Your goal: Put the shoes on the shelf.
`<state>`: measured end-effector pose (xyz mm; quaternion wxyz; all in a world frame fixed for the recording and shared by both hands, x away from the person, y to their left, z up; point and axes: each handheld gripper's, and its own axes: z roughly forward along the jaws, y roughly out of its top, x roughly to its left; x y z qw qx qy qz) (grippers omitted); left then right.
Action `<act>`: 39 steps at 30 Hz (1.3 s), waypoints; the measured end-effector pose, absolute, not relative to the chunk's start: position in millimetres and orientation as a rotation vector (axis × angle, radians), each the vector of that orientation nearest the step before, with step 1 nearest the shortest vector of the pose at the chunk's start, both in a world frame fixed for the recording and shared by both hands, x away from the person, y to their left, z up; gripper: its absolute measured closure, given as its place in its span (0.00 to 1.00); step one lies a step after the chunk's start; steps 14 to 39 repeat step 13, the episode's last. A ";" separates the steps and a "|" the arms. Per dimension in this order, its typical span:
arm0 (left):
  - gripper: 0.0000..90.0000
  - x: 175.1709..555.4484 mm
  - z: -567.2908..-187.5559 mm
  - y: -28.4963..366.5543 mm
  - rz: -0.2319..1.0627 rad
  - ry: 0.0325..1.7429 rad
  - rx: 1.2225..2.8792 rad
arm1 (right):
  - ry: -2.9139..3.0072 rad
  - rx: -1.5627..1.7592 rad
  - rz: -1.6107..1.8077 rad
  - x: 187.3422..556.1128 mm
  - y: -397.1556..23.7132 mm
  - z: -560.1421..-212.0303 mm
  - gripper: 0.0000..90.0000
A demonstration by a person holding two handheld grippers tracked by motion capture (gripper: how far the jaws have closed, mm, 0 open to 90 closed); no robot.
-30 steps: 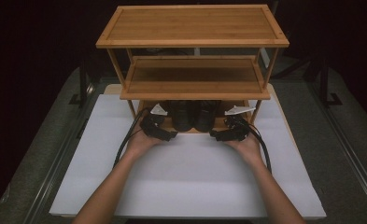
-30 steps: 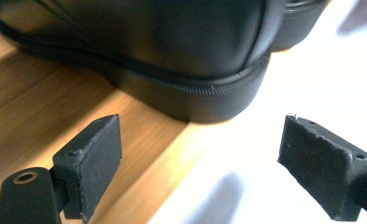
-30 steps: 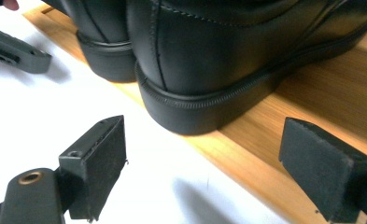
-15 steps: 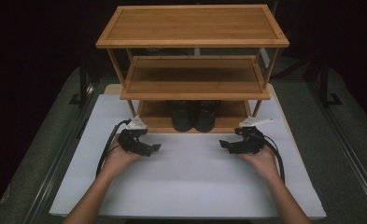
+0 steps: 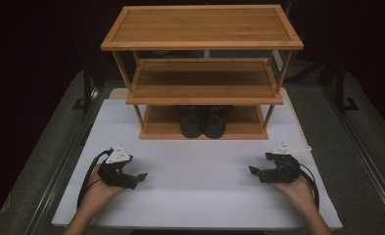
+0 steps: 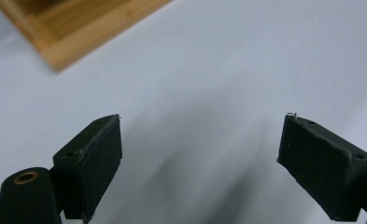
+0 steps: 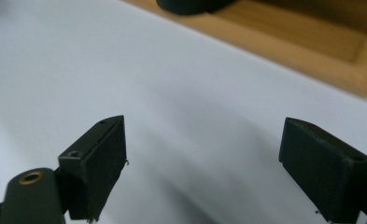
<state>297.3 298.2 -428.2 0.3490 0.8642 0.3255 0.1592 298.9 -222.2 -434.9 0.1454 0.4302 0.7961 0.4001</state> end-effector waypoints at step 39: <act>0.14 264.0 -446.1 327.6 0.413 0.893 2.238 | 2.277 1.327 1.035 263.8 -256.8 -450.9 0.15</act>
